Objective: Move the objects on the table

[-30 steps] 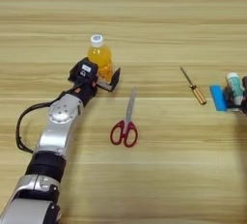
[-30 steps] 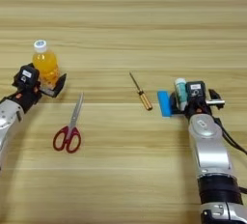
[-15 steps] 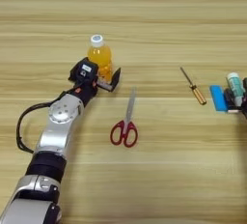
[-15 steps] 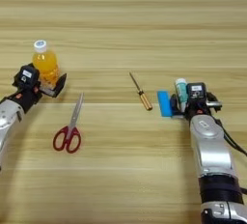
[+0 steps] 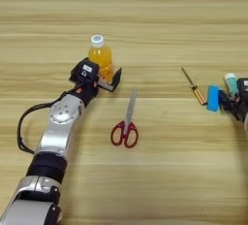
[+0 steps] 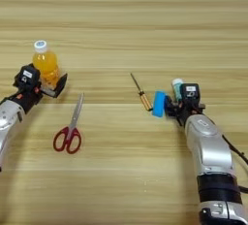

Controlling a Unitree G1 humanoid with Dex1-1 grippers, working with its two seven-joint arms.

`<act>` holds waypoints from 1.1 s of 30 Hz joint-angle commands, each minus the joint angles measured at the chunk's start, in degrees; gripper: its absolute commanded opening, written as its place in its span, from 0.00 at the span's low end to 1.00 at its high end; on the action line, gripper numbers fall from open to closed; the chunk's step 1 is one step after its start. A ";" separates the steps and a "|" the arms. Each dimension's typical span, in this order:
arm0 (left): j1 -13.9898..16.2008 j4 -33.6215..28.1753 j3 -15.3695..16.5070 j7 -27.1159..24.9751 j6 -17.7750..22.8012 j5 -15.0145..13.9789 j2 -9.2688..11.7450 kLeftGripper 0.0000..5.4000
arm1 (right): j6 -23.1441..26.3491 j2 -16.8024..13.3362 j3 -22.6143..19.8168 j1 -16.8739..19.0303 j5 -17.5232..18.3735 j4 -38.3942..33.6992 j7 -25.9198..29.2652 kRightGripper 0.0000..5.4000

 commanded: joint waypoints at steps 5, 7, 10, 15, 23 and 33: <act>0.36 -0.88 -0.29 0.37 0.66 0.27 -0.13 1.00 | 2.80 0.39 0.39 1.09 0.17 0.94 -0.22 0.41; 0.37 -0.90 -0.29 0.36 0.66 0.27 -0.13 1.00 | 2.72 0.40 0.37 1.10 0.17 0.95 -0.31 0.38; 0.38 -0.93 -0.27 0.36 0.66 0.26 -0.12 1.00 | 2.55 0.41 0.39 1.09 0.14 1.03 -0.41 0.31; 0.40 -0.92 -0.26 0.32 0.67 0.24 -0.11 1.00 | 1.73 0.60 0.17 1.03 0.17 0.89 -0.73 0.31; 0.50 -1.05 -0.37 0.40 0.75 0.33 -0.21 1.00 | 1.41 2.67 -1.23 1.21 2.85 -3.61 -0.68 0.31; 0.70 -1.49 -0.72 0.87 1.02 0.50 -0.45 1.00 | 4.53 5.58 0.33 3.01 4.75 -18.21 -2.30 0.31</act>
